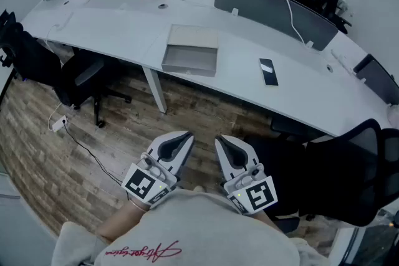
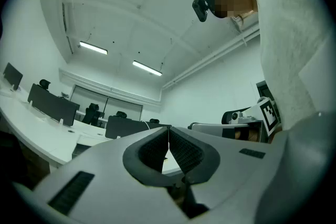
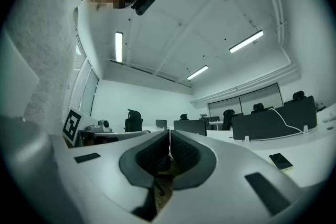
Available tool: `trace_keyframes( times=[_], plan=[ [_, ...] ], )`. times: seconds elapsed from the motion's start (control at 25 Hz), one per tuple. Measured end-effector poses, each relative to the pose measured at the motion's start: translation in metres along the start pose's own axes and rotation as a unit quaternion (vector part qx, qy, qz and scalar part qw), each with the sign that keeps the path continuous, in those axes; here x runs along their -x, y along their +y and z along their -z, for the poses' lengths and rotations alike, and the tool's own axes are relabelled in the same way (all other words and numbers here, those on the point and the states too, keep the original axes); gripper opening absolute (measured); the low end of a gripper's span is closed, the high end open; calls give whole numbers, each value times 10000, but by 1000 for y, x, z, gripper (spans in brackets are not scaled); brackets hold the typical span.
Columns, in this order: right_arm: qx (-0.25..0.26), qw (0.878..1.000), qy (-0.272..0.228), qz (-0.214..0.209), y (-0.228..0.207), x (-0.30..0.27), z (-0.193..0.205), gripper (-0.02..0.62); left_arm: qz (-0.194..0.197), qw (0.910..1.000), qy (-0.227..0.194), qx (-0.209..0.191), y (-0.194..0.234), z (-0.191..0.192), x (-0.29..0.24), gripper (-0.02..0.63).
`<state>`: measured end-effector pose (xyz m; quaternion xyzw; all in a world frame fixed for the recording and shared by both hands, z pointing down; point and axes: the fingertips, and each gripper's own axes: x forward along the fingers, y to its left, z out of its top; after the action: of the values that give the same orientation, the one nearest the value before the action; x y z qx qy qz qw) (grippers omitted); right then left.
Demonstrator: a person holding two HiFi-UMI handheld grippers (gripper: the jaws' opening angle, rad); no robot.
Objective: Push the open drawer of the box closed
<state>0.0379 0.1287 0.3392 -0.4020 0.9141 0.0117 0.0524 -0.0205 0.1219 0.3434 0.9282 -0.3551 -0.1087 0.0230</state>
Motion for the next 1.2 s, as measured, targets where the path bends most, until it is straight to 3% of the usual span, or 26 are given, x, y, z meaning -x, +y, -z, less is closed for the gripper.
trace_keyframes(
  times=[0.28, 1.2],
  plan=[
    [266, 9996, 80, -80, 1, 4, 1, 18, 2, 10000, -37, 34, -5, 0, -1, 20],
    [-3, 9999, 28, -104, -12, 26, 4, 18, -354, 9992, -164, 21, -19, 0, -5, 20]
  ],
)
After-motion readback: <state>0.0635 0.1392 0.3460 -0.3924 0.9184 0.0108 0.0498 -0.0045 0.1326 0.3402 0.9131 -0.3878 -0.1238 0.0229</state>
